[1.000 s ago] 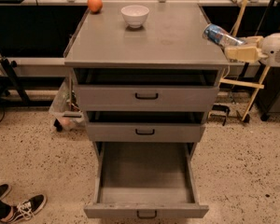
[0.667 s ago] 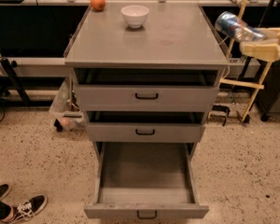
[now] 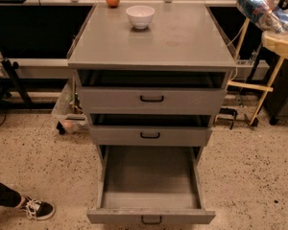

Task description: Place redbull can into bottom drawer

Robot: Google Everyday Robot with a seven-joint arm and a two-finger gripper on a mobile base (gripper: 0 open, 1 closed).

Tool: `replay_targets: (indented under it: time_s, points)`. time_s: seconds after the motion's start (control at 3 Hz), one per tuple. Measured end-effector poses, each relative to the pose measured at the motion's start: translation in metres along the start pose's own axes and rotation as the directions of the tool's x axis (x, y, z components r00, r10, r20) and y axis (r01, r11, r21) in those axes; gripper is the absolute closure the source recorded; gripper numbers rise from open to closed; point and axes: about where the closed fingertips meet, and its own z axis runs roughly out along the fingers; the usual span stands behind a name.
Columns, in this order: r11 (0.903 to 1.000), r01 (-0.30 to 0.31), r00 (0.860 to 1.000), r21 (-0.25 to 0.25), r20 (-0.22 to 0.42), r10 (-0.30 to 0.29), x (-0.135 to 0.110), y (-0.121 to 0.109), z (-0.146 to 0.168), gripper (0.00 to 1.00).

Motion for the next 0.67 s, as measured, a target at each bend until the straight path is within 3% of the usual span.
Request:
replay_targets:
  time_s: [0.67]
  points:
    - [0.9999, 0.008, 1.000, -0.008, -0.014, -0.008, 0.0043, 0.0026, 0.0062, 1.00]
